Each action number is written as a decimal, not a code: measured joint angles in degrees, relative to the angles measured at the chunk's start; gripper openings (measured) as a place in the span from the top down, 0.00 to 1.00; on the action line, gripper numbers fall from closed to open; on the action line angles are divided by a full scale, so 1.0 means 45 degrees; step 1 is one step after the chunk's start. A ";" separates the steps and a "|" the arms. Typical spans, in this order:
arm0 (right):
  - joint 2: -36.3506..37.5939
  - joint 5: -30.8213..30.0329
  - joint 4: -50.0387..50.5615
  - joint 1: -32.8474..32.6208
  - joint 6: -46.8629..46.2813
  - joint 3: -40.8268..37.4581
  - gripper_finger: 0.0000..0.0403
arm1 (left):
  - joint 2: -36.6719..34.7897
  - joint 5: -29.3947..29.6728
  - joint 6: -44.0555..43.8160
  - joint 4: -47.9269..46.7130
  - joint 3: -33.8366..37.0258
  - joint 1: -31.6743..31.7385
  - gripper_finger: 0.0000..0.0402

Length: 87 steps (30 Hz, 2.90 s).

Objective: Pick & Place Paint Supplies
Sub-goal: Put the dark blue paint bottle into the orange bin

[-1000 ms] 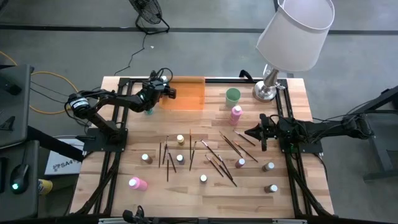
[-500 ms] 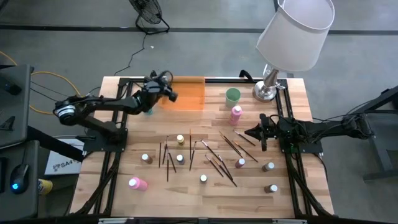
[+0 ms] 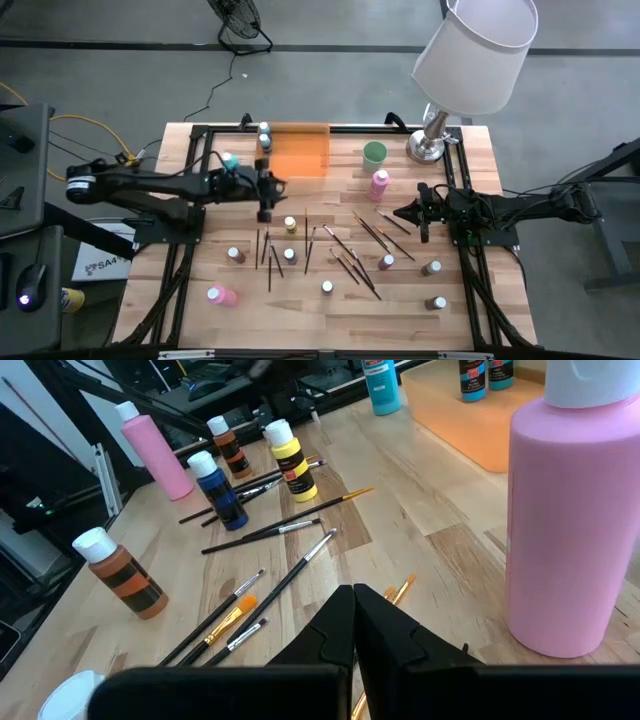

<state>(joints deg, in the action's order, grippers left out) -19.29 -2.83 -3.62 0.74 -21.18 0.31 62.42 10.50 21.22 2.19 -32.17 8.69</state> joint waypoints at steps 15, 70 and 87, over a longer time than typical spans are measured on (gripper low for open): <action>0.0000 0.0000 0.0000 -0.0003 0.0002 0.0001 0.99 | -0.0485 -0.1585 -0.2769 -0.2336 -0.0174 -0.2932 0.55; 0.0000 0.0000 0.0000 -0.0003 0.0002 -0.0003 0.99 | 0.6424 -0.3435 -0.0435 -0.9158 -0.7545 -0.4688 0.46; 0.0000 0.0000 0.0000 0.0001 0.0002 -0.0003 0.99 | 0.6424 -0.3783 -0.0573 -0.9135 -0.7545 -0.4688 0.71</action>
<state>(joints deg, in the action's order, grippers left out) -19.29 -2.83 -3.62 0.75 -21.17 0.30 91.33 -6.52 18.65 -38.92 -66.13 -12.40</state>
